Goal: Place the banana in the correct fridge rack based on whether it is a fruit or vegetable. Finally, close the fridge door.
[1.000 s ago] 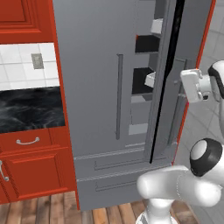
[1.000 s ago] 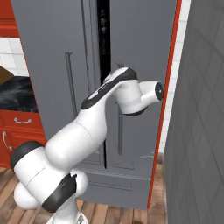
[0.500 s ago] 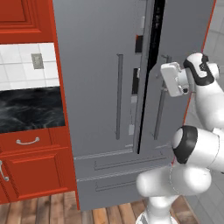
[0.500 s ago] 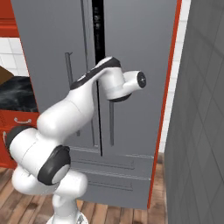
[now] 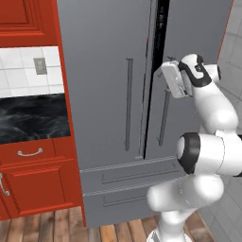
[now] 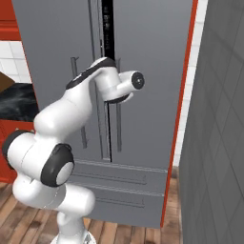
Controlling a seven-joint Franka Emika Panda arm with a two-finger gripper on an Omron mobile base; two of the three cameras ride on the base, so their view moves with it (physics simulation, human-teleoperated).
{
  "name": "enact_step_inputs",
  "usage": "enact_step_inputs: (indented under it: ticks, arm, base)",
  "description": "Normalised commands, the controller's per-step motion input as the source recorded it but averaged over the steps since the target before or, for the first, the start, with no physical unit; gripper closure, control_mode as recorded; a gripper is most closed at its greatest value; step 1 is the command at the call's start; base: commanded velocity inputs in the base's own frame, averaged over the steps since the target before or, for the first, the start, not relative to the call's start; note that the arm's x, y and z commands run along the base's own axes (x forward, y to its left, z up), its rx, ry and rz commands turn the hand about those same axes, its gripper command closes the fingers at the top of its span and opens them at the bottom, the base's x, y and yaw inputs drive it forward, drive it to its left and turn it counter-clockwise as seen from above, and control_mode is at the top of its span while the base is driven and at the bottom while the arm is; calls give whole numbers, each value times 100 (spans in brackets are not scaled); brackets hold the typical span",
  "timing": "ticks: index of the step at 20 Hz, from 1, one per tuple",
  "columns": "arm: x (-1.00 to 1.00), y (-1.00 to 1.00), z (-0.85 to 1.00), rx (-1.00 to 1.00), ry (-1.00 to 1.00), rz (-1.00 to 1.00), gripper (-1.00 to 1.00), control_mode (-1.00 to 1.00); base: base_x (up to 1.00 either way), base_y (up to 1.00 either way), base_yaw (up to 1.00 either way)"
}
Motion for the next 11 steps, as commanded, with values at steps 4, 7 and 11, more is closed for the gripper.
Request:
enact_step_inputs:
  ticks: [4,7,11]
  arm:
    - [47,62,11,-5,-25,-43,-100,-100]
    - [0,19,0,-1,-10,-14,-100,-100]
    - [0,0,0,0,0,0,-100,-100]
  base:
    - [0,0,0]
    - [0,0,0]
    - [0,0,0]
